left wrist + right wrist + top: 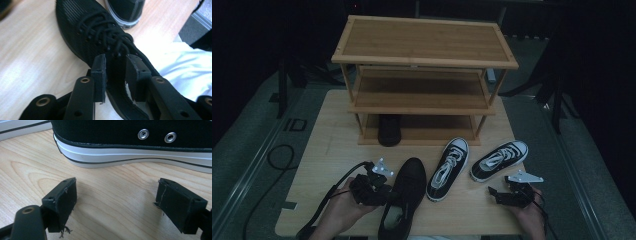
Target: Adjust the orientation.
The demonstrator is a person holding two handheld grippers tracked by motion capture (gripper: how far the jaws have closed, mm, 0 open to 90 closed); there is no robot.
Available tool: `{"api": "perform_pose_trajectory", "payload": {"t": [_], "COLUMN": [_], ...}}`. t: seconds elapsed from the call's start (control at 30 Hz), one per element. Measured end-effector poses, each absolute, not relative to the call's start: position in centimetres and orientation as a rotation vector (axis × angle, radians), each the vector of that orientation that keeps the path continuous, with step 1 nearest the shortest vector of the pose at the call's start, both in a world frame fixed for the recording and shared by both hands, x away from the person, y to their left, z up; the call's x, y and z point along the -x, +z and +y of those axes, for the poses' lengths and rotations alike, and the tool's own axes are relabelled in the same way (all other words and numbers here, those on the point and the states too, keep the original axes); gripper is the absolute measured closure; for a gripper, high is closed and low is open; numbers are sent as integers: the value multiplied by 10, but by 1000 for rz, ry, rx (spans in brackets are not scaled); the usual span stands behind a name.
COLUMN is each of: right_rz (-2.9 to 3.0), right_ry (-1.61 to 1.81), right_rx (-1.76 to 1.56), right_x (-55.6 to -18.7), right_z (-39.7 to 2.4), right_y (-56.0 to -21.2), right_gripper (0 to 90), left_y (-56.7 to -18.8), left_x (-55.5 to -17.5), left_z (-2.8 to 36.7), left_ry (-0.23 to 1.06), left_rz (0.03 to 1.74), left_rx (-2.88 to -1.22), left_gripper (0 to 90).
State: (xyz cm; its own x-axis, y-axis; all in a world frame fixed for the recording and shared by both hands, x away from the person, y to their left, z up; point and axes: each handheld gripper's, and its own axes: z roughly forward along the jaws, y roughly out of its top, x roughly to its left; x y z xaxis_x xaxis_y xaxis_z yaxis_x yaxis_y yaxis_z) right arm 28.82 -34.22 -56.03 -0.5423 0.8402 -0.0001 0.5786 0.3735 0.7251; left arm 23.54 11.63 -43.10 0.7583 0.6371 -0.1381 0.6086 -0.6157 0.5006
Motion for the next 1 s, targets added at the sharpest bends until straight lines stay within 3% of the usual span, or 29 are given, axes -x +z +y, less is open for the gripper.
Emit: {"api": "perform_pose_trajectory", "payload": {"t": [0.27, 0.47, 0.8, 0.87, 1.0], "right_rz": [2270, 2269, 2270, 2269, 2269], "right_ry": [975, 974, 974, 975, 975], "right_rx": [-1236, -1236, -1236, -1236, -1236], "right_x": [-288, -288, -288, -288, -288], "right_z": [-342, -342, -342, -342, -342], "right_y": [-560, -560, -560, -560, -560], "right_gripper": [170, 170, 170, 170, 170], "left_y": [-440, -446, -456, -454, -452], "left_x": [-230, -232, -233, -234, -237], "left_z": [104, 100, 88, 89, 94], "left_ry": [78, 139, 165, 180, 288], "left_rz": [951, 978, 1006, 1002, 1036], "left_rx": [-2493, -2540, -2567, -2572, -2575], "left_gripper": [671, 748, 679, 699, 865]}}
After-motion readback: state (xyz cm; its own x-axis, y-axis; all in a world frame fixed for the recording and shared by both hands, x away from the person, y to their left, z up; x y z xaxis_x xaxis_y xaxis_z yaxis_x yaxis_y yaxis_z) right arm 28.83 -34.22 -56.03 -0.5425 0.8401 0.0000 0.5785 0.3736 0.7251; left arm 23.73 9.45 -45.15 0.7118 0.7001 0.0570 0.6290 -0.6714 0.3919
